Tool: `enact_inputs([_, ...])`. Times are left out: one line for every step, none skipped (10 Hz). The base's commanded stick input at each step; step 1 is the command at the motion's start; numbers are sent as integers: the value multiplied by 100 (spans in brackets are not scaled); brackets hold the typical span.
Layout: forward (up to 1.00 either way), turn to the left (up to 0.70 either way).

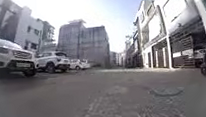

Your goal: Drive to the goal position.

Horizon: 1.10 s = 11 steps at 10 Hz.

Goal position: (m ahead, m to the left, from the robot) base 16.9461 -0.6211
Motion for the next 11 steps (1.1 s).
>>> enact_inputs([100,0])
enact_inputs([100,0])
enact_inputs([100,0])
enact_inputs([100,0])
enact_inputs([100,0])
enact_inputs([100,0])
enact_inputs([100,0])
enact_inputs([100,0])
enact_inputs([100,0])
enact_inputs([100,0])
enact_inputs([100,-21])
